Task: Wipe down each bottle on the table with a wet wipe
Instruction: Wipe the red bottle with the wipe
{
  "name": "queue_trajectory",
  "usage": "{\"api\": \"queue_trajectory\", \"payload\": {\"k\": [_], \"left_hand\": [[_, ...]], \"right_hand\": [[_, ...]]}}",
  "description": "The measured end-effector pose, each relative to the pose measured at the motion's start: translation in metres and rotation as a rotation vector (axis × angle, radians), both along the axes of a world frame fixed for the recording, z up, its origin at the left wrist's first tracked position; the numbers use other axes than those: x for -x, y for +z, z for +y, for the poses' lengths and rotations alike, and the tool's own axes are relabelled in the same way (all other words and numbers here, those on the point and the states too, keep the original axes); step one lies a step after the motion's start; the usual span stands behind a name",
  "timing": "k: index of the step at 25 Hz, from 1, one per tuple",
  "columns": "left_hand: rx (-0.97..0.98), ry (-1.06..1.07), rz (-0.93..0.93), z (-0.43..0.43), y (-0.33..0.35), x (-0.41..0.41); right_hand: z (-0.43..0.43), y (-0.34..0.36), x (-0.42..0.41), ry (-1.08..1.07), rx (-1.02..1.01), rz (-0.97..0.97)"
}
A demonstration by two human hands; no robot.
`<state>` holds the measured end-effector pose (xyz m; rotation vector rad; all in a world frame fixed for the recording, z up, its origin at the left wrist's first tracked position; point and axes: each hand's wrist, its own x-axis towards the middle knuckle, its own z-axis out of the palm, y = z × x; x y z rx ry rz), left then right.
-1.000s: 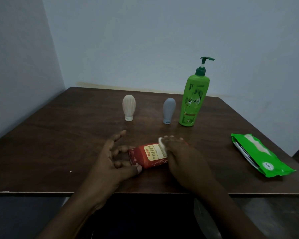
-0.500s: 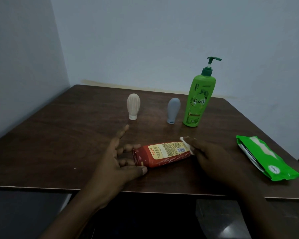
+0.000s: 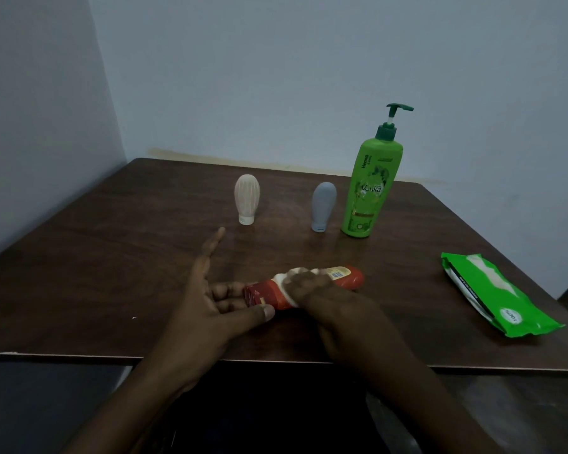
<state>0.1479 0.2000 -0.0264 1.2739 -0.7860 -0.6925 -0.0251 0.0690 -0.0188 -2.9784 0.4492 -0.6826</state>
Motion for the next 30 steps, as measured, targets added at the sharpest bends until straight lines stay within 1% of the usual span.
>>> {"api": "queue_trajectory", "payload": {"k": [1, 3, 5, 8, 10, 13, 15, 17, 19, 22, 24, 25, 28, 30], "left_hand": [[0.005, -0.002, -0.001, 0.001, 0.000, 0.000], [0.005, -0.002, -0.005, 0.001, 0.000, 0.000], [-0.012, -0.009, -0.010, 0.002, 0.000, -0.002], [-0.022, -0.012, -0.009, 0.001, -0.001, -0.003], [-0.015, -0.007, -0.010, 0.001, -0.001, -0.002], [-0.012, 0.001, 0.003, 0.000, 0.000, -0.002], [-0.007, -0.009, 0.009, 0.001, 0.001, -0.001], [0.002, -0.019, 0.013, 0.001, 0.000, -0.001], [-0.010, -0.027, 0.016, 0.002, 0.001, -0.002], [-0.021, -0.024, -0.012, 0.002, 0.000, -0.003], [-0.012, -0.019, -0.003, 0.001, -0.001, -0.002], [-0.010, -0.018, 0.001, 0.000, 0.000, -0.002], [-0.006, -0.013, 0.002, 0.001, 0.000, -0.001], [0.000, -0.012, 0.005, 0.002, 0.000, -0.001]], "right_hand": [[0.008, -0.002, -0.006, 0.041, 0.032, -0.001], [0.004, 0.000, -0.006, 0.063, -0.007, 0.027], [-0.020, 0.009, 0.010, -0.019, -0.106, 0.061], [-0.054, 0.023, 0.034, -0.178, -0.133, 0.043], [-0.053, 0.026, 0.033, -0.204, -0.131, 0.017], [-0.017, 0.016, 0.005, -0.061, -0.136, 0.012], [0.012, 0.011, -0.018, 0.058, -0.155, 0.054], [0.015, 0.011, -0.026, 0.102, -0.162, 0.065], [-0.005, 0.016, -0.013, 0.037, -0.193, 0.050], [-0.049, 0.026, 0.022, -0.191, -0.213, 0.047], [-0.055, 0.027, 0.028, -0.259, -0.214, 0.012], [-0.047, 0.026, 0.021, -0.236, -0.208, 0.006], [0.004, 0.012, -0.013, -0.039, -0.219, 0.030], [0.024, 0.010, -0.025, 0.039, -0.207, 0.040]]}}
